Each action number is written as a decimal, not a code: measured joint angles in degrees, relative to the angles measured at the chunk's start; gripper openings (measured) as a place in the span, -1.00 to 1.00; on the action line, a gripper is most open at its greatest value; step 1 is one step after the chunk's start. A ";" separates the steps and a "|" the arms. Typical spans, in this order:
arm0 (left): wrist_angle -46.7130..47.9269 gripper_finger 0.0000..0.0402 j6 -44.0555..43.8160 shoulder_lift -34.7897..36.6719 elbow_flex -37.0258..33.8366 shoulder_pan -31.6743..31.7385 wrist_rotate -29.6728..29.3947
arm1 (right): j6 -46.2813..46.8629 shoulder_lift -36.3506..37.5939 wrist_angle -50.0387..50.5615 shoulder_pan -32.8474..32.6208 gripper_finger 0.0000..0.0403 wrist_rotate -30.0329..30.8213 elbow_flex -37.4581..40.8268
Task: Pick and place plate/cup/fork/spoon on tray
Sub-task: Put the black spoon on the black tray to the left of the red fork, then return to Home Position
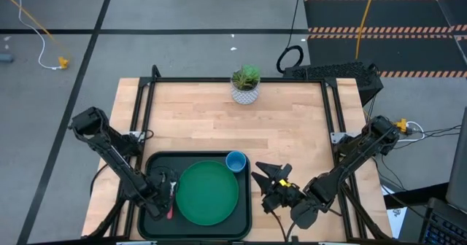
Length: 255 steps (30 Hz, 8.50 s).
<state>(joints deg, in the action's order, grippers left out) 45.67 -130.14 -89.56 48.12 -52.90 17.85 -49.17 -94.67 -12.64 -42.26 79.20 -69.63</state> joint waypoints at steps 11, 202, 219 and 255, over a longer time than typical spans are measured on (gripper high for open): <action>-3.43 -0.62 -4.56 -0.39 -0.02 -0.35 2.56 | -0.55 0.89 0.01 0.12 0.44 -0.04 0.00; 2.14 -0.96 104.37 4.96 24.96 21.58 -75.03 | 33.99 52.31 8.49 3.44 -1.00 -45.57 30.72; -62.84 -0.98 142.54 9.56 0.60 33.50 -26.98 | 35.05 60.47 2.74 12.92 -1.00 -70.27 45.33; -83.58 -0.98 138.59 34.52 -32.93 37.20 -27.46 | 46.38 66.39 -14.90 28.00 -1.00 -83.78 66.95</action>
<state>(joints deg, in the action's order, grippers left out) -37.91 8.45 -55.04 15.19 -15.70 -9.61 -2.79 -28.28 -27.54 -14.26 -4.58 -2.68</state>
